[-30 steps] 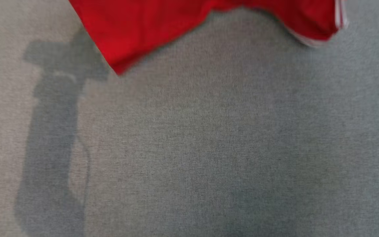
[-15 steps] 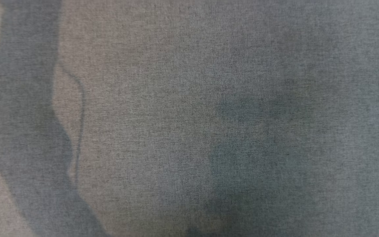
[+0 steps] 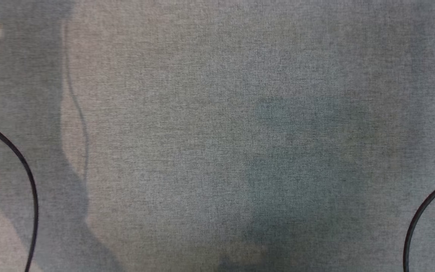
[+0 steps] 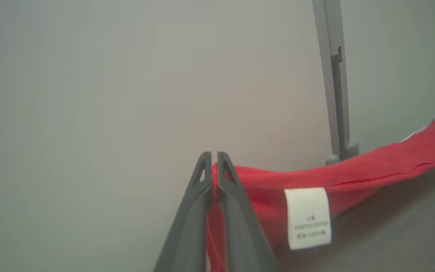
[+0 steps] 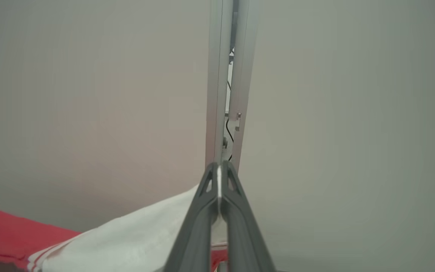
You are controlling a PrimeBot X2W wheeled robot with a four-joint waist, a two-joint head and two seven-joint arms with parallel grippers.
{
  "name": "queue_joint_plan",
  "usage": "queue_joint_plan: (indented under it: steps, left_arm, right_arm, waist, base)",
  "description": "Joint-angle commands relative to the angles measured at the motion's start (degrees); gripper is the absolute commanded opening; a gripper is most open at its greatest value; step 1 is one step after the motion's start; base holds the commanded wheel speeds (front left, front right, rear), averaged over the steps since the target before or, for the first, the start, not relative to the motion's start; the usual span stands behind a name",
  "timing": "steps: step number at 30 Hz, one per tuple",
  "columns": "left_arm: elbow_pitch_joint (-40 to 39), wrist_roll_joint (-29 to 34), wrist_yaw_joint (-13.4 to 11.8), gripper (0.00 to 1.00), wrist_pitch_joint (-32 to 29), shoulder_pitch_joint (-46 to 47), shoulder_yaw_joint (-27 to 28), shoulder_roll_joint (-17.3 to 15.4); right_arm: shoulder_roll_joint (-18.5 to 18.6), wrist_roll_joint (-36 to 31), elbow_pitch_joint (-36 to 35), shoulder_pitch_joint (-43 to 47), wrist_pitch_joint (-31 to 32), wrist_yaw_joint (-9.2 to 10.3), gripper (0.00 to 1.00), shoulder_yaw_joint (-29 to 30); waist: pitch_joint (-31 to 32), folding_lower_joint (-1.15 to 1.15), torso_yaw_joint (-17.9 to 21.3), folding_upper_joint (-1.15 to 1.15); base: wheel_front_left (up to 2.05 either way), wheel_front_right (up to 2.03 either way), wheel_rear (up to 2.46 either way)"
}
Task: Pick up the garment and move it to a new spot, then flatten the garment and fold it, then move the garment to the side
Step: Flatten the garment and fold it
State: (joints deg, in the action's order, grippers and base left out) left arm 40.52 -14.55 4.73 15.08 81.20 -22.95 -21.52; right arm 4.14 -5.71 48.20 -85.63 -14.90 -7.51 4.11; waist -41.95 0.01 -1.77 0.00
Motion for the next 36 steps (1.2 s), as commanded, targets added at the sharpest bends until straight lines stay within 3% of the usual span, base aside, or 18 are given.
queue_joint_plan:
  steps: [1,10,20,29,36]
  left_arm:
    - [0.0,1.0,0.4,0.00,0.1,-2.0,0.4,0.2]
    - [1.1,5.4,2.1,0.00,0.1,-15.8,-0.1,2.7]
    - [6.0,8.3,2.6,0.00,0.1,-28.1,-4.6,3.5]
    - [9.8,7.8,2.7,0.00,0.1,-34.9,-10.6,2.9]
    - [9.8,6.3,2.7,0.00,0.1,-39.2,-12.5,2.7]
  right_arm:
    - [0.8,0.9,0.6,1.9,-0.3,0.04,0.00,-0.2]
    - [4.0,6.6,6.5,13.2,-0.3,0.04,0.00,-2.3]
    - [6.2,13.2,19.8,21.7,0.9,0.04,0.00,-7.8]
    - [8.1,21.9,24.0,29.2,11.4,0.04,0.00,-14.7]
    - [10.6,30.9,20.8,35.8,20.7,0.05,0.00,-19.9]
  waist:
    - [0.8,-0.01,-0.4,0.00]
    - [7.2,-0.01,-1.3,0.00]
    - [16.9,-0.01,-1.8,0.00]
    - [24.9,-0.01,-1.7,0.00]
    - [29.5,-0.01,-1.8,0.00]
  base:
    - [0.00,0.00,0.00]
    - [0.00,0.00,0.00]
    - [0.00,0.00,0.00]
    - [0.00,0.00,0.00]
    - [0.00,0.00,0.00]
